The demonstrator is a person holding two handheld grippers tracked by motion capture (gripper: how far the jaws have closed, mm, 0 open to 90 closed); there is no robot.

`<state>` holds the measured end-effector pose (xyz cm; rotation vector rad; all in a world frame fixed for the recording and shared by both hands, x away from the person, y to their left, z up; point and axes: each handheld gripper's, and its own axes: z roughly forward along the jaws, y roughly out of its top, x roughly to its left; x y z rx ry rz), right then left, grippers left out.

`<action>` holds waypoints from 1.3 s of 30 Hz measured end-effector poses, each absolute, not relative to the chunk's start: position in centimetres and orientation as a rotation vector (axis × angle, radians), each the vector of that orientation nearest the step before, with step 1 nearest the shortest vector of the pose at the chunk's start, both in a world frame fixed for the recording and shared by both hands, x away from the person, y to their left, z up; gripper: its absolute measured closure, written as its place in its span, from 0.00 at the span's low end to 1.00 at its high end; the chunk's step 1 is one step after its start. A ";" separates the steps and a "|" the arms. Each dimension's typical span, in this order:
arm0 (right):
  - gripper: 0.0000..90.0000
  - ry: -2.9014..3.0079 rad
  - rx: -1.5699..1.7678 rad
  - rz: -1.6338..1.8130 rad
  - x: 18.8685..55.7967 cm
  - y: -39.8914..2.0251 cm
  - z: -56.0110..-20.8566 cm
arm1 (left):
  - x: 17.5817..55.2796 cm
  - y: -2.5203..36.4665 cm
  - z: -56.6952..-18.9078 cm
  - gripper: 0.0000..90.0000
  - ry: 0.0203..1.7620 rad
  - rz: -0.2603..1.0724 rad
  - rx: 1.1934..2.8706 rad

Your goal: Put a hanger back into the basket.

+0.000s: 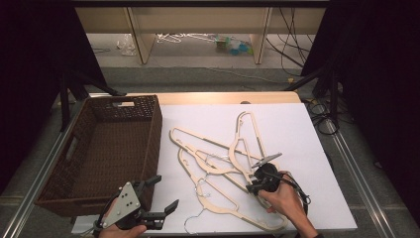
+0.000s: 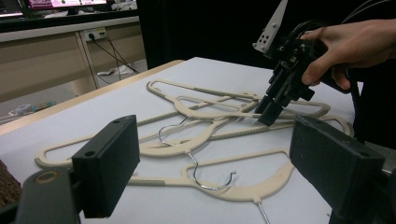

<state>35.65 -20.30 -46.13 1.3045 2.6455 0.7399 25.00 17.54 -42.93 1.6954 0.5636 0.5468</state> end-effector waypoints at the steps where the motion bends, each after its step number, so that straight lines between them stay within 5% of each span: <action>1: 0.78 2.633 1.321 0.751 35.8 -20.4 -46.2 | 24.9 17.6 -42.9 0.18 0.571 0.546 1.703; 9: 0.79 2.625 1.312 0.708 36.5 -20.6 -46.5 | 24.9 17.4 -43.0 0.18 0.572 0.539 1.699; 11: 0.72 2.608 1.322 0.720 36.5 -20.4 -46.6 | 24.9 17.4 -43.0 0.18 0.577 0.534 1.701; 27: 0.88 2.573 1.356 0.762 37.9 -21.7 -46.3 | 24.9 17.0 -43.1 0.18 0.559 0.525 1.719; 39: 0.88 2.519 1.349 0.845 39.9 -21.8 -44.8 | 24.9 16.9 -43.2 0.18 0.563 0.522 1.723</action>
